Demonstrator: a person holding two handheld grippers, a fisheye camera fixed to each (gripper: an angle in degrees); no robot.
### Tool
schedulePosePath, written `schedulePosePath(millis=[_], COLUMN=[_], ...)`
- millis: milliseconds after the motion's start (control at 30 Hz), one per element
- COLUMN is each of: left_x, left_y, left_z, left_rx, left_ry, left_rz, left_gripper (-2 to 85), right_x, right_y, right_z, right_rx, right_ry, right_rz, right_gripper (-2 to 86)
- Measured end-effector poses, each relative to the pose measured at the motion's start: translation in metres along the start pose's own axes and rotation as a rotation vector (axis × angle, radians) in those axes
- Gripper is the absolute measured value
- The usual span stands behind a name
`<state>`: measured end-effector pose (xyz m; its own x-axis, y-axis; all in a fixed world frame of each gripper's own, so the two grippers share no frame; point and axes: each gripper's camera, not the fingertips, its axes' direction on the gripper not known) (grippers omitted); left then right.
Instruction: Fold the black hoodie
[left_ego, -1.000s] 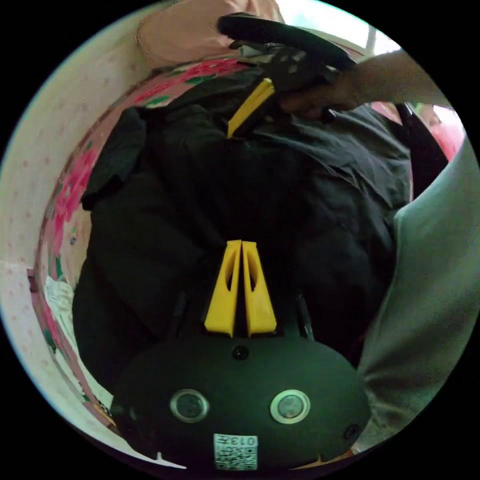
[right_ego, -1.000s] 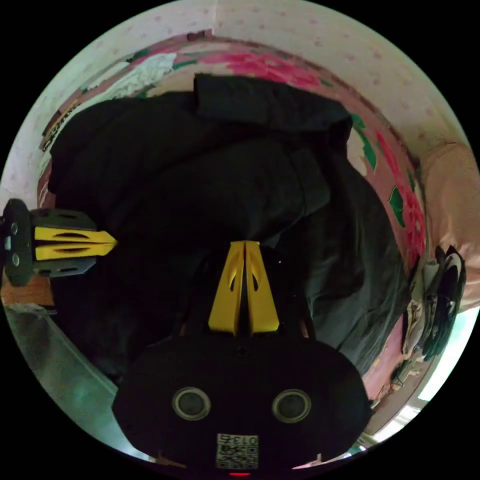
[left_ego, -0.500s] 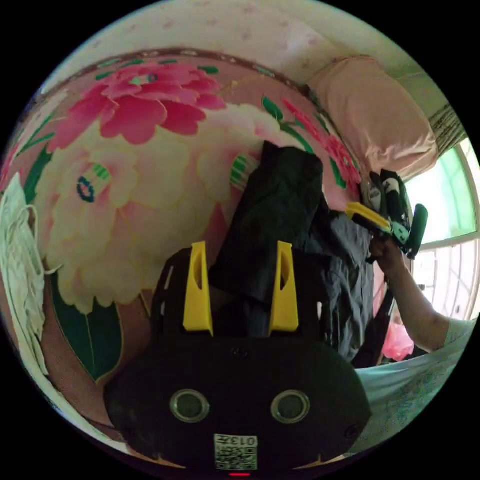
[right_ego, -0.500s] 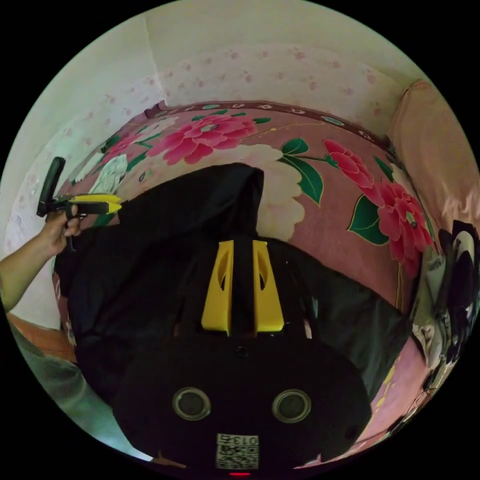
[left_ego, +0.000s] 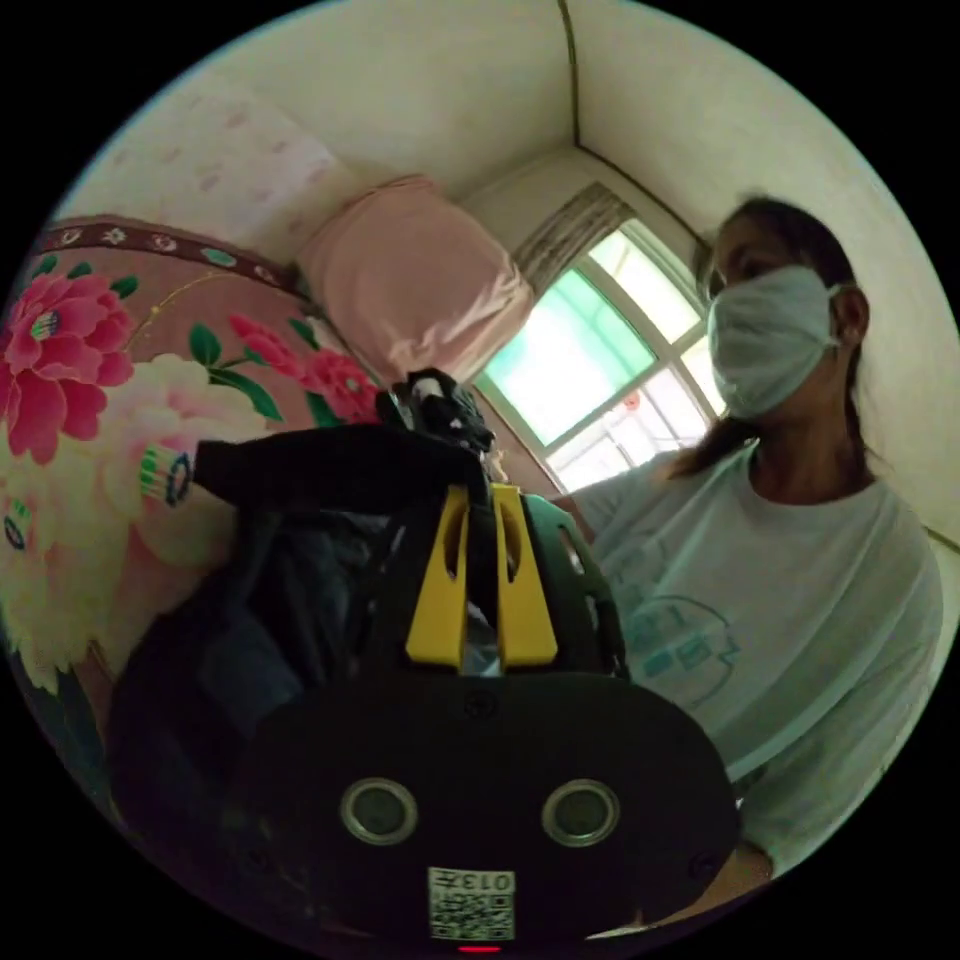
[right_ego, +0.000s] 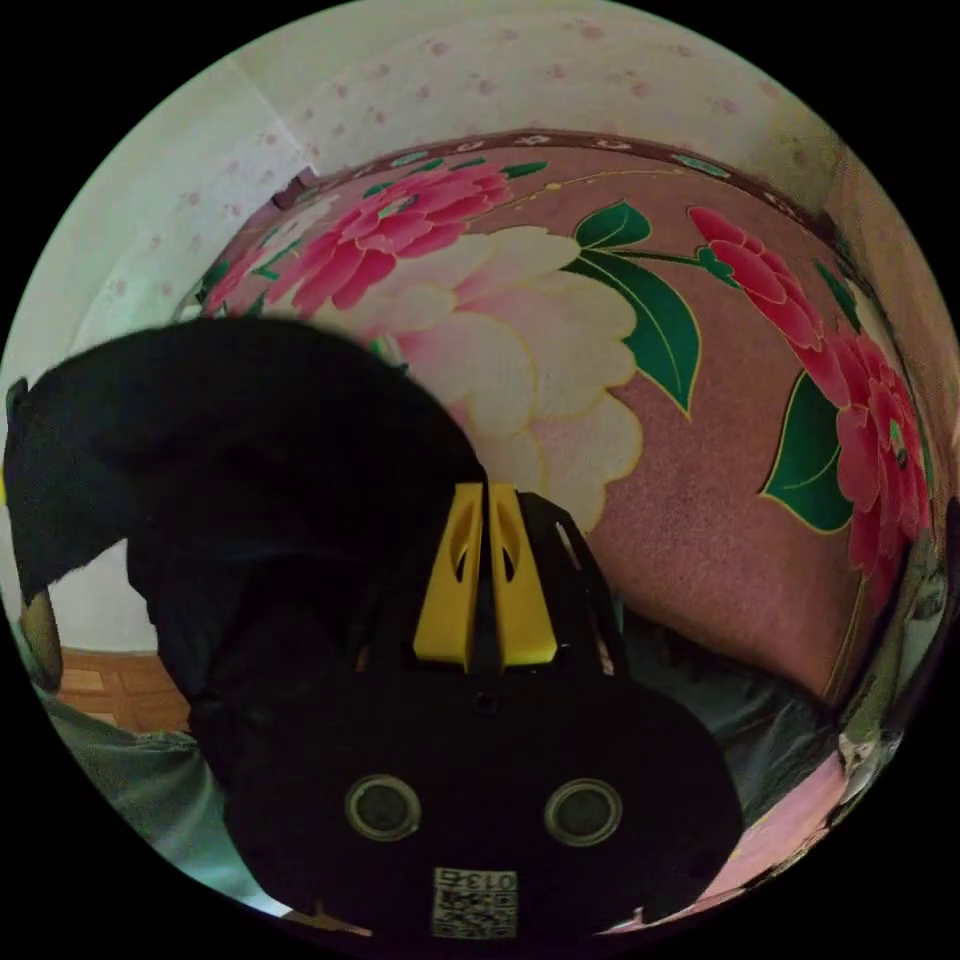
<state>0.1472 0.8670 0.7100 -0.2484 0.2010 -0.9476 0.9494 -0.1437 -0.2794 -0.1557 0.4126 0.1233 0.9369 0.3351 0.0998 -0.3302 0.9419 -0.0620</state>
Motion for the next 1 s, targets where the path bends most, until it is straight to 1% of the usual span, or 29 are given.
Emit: schedulePosePath(millis=[33, 100, 167, 233, 300, 333, 367, 400, 467, 500, 567, 600, 633, 667, 700, 733, 767, 833, 900, 933, 967, 1000], left_x=[0.018, 0.025, 0.01, -0.005, -0.013, -0.015, -0.019, -0.022, -0.042, -0.049, -0.085, -0.095, -0.112, -0.125, -0.13, -0.137, -0.141, -0.149, -0.162, -0.174, -0.187, -0.193], left_y=[0.013, 0.041, 0.098, 0.138, 0.153, 0.147, 0.136, 0.128, 0.094, 0.085, 0.057, 0.053, 0.043, 0.034, 0.031, 0.026, 0.024, 0.019, 0.011, 0.004, -0.004, -0.008], left_z=[0.019, 0.064, 0.135, 0.163, 0.163, 0.155, 0.145, 0.139, 0.116, 0.109, 0.087, 0.084, 0.088, 0.103, 0.113, 0.135, 0.155, 0.173, 0.183, 0.189, 0.195, 0.197], left_rx=[-0.058, -0.223, -0.597, -0.758, -0.743, -0.683, -0.633, -0.61, -0.495, -0.455, -0.239, -0.207, -0.206, -0.307, -0.389, -0.539, -0.648, -0.711, -0.656, -0.593, -0.541, -0.516], left_ry=[0.004, -0.008, -0.113, -0.13, -0.07, -0.019, -0.007, -0.027, -0.153, -0.183, -0.272, -0.283, -0.287, -0.339, -0.39, -0.486, -0.555, -0.641, -0.597, -0.485, -0.413, -0.406], left_rz=[0.0, -0.066, -0.129, -0.179, -0.248, -0.271, -0.27, -0.268, -0.263, -0.267, -0.325, -0.353, -0.371, -0.362, -0.363, -0.34, -0.301, -0.281, -0.33, -0.391, -0.443, -0.466], left_gripper=[5.0, 6.2, 7.5, 8.7, 10.6, 12.7, 15.4, 15.7, 15.4, 15.0, 12.9, 12.6, 12.1, 11.7, 11.7, 11.7, 11.5, 10.9, 9.7, 8.5, 7.0, 6.7], right_x=[0.005, 0.009, 0.018, 0.026, 0.035, 0.04, 0.043, 0.044, 0.041, 0.039, 0.025, 0.02, 0.008, -0.012, -0.026, -0.057, -0.087, -0.118, -0.135, -0.139, -0.137, -0.134], right_y=[0.01, 0.028, 0.055, 0.076, 0.098, 0.111, 0.122, 0.127, 0.139, 0.14, 0.139, 0.137, 0.132, 0.126, 0.123, 0.116, 0.113, 0.112, 0.114, 0.117, 0.119, 0.121], right_z=[-0.014, -0.033, -0.053, -0.062, -0.072, -0.078, -0.081, -0.081, -0.077, -0.075, -0.063, -0.061, -0.063, -0.071, -0.076, -0.083, -0.085, -0.075, -0.048, -0.023, -0.003, 0.001], right_rx=[0.033, 0.072, 0.083, 0.061, 0.054, 0.056, 0.056, 0.052, 0.049, 0.046, 0.042, 0.04, 0.061, 0.102, 0.118, 0.129, 0.132, 0.103, 0.037, -0.073, -0.179, -0.202], right_ry=[-0.037, -0.026, -0.026, -0.018, -0.019, -0.04, -0.065, -0.077, -0.15, -0.172, -0.258, -0.276, -0.328, -0.353, -0.328, -0.232, -0.142, -0.046, -0.001, 0.0, 0.059, 0.084], right_rz=[0.017, 0.024, 0.067, 0.102, 0.15, 0.178, 0.199, 0.209, 0.229, 0.236, 0.235, 0.235, 0.232, 0.192, 0.153, 0.064, -0.03, -0.124, -0.187, -0.244, -0.27, -0.267], right_gripper=[2.5, 3.7, 5.7, 7.3, 8.8, 9.7, 10.6, 10.9, 11.9, 12.1, 13.3, 13.7, 14.5, 15.3, 16.1, 17.7, 18.0, 17.3, 7.1, 1.9, 1.2, 1.0])
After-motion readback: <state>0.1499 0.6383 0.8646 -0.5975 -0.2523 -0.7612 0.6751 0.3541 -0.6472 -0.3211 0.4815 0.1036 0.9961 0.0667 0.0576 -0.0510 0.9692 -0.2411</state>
